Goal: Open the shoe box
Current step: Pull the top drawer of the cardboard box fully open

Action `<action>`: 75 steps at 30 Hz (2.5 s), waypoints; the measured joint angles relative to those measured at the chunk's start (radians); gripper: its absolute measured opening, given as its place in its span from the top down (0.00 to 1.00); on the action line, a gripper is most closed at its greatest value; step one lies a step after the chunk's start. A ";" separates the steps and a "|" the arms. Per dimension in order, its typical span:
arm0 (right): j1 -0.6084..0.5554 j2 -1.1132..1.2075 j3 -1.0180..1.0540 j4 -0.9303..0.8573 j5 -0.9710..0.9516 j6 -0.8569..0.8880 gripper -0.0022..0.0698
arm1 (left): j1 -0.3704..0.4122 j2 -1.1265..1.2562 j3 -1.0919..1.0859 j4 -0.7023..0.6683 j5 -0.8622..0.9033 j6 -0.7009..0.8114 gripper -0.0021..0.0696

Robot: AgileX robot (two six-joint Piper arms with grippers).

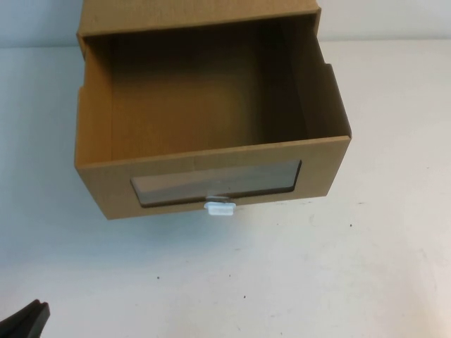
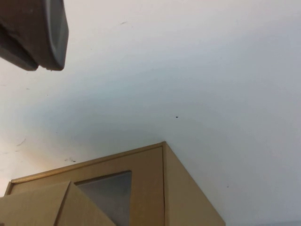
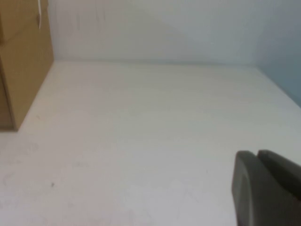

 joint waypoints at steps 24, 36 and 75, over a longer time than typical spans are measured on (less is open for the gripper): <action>-0.001 -0.006 0.000 -0.008 0.206 0.039 0.99 | 0.000 0.000 0.000 0.000 0.004 0.000 0.98; -0.001 -0.006 0.000 -0.006 0.206 0.041 0.99 | 0.000 0.000 0.000 -0.002 -0.058 0.002 0.98; -0.001 -0.006 0.000 -0.004 0.208 0.041 0.99 | 0.207 -0.184 0.000 0.363 0.196 -0.286 0.98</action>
